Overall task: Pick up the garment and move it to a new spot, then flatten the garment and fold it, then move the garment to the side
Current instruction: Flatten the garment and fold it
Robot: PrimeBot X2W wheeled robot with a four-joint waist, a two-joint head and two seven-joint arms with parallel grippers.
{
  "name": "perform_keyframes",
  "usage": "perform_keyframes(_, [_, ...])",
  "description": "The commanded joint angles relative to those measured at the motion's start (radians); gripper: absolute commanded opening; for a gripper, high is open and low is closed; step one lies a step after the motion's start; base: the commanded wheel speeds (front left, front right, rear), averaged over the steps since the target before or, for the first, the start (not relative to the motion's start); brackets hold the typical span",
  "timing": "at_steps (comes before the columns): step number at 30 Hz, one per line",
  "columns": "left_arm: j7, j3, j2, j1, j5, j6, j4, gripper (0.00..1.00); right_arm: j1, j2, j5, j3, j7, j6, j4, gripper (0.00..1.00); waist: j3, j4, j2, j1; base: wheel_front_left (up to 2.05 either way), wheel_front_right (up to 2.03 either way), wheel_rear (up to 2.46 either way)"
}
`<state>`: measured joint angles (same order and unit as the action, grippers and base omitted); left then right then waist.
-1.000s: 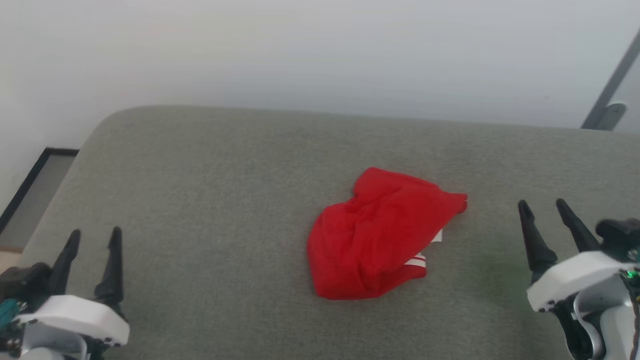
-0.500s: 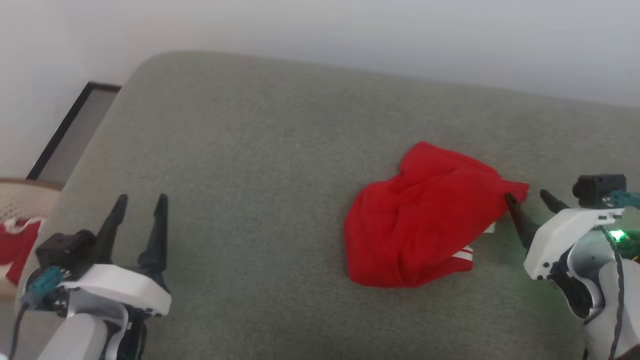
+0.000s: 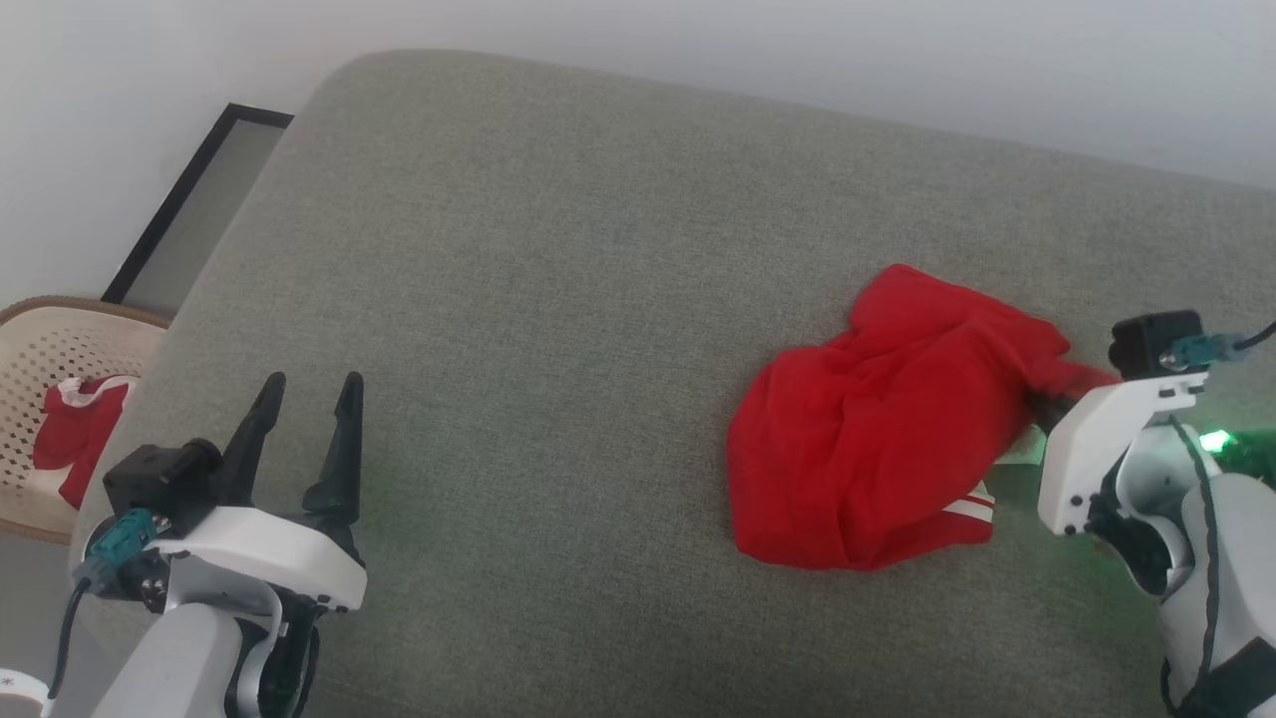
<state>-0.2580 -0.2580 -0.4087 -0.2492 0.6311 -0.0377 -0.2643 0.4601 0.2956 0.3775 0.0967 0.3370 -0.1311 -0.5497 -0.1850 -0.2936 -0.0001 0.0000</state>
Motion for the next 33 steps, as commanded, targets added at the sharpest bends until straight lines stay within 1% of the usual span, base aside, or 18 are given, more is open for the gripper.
perform_keyframes(1, [-0.005, 0.003, 0.000, -0.008, 0.001, 0.006, -0.005, 1.00, 0.015, 0.002, -0.007, -0.002, -0.009, 0.001, 0.012, 0.00, 0.002, 0.000, 0.0001, 0.0000, 0.00, 0.00, 0.00])
perform_keyframes(4, [-0.007, 0.008, 0.003, -0.007, 0.003, 0.012, -0.015, 1.00, 0.015, -0.002, -0.013, 0.008, -0.034, 0.001, 0.059, 0.00, 0.008, 0.002, 0.0001, 0.0000, 0.00, 0.00, 0.00])
perform_keyframes(7, [-0.008, 0.016, 0.003, -0.002, 0.004, 0.016, -0.019, 1.00, 0.001, -0.005, 0.001, 0.038, -0.051, 0.001, 0.131, 0.00, 0.017, 0.007, 0.0001, 0.0000, 0.00, 0.00, 0.00])
perform_keyframes(11, [-0.009, 0.026, 0.000, 0.006, 0.005, 0.019, -0.019, 1.00, -0.020, -0.002, 0.030, 0.130, -0.055, 0.001, 0.253, 0.00, 0.029, 0.012, 0.0001, 0.0000, 0.00, 0.00, 0.00])
perform_keyframes(12, [-0.009, 0.026, 0.000, 0.006, 0.005, 0.019, -0.019, 1.00, -0.020, -0.002, 0.030, 0.130, -0.055, 0.001, 0.253, 0.00, 0.029, 0.012, 0.0001, 0.0000, 0.00, 0.00, 0.00])
perform_keyframes(17, [-0.008, 0.033, 0.002, 0.010, 0.004, 0.023, -0.015, 1.00, -0.039, 0.002, 0.079, 0.264, -0.043, 0.001, 0.367, 0.00, 0.033, 0.011, 0.0001, 0.0000, 0.00, 0.00, 0.00])
perform_keyframes(23, [-0.008, 0.034, 0.010, 0.005, -0.007, 0.027, -0.016, 1.00, -0.041, 0.011, 0.126, 0.427, -0.007, 0.001, 0.395, 0.00, 0.028, 0.003, 0.0001, 0.0000, 0.00, 0.00, 0.00])
perform_keyframes(26, [-0.008, 0.035, 0.015, 0.003, -0.009, 0.031, -0.021, 1.00, -0.039, 0.026, 0.158, 0.529, 0.006, 0.001, 0.396, 0.00, 0.026, 0.000, 0.0001, 0.0000, 0.00, 0.00, 0.00])
perform_keyframes(29, [-0.008, 0.037, 0.019, 0.003, -0.011, 0.032, -0.028, 1.00, -0.031, 0.047, 0.188, 0.588, 0.008, 0.001, 0.379, 0.00, 0.028, 0.000, 0.0001, 0.0000, 0.00, 0.00, 0.00])
perform_keyframes(30, [-0.008, 0.039, 0.021, 0.004, -0.012, 0.034, -0.032, 1.00, -0.023, 0.052, 0.206, 0.601, 0.000, 0.001, 0.367, 0.93, 0.031, 0.003, 0.0001, 0.0000, 0.00, 0.00, 0.00])
perform_keyframes(31, [-0.008, 0.041, 0.019, 0.006, -0.014, 0.034, -0.034, 1.00, -0.018, 0.058, 0.214, 0.606, -0.002, 0.001, 0.365, 1.00, 0.033, 0.005, 0.0001, 0.0000, 0.00, 0.00, 0.00])
perform_keyframes(33, [-0.008, 0.045, 0.016, 0.015, -0.016, 0.035, -0.037, 1.00, -0.013, 0.066, 0.235, 0.599, -0.012, 0.001, 0.364, 1.00, 0.041, 0.013, 0.0001, 0.0000, 0.00, 0.00, 0.00])
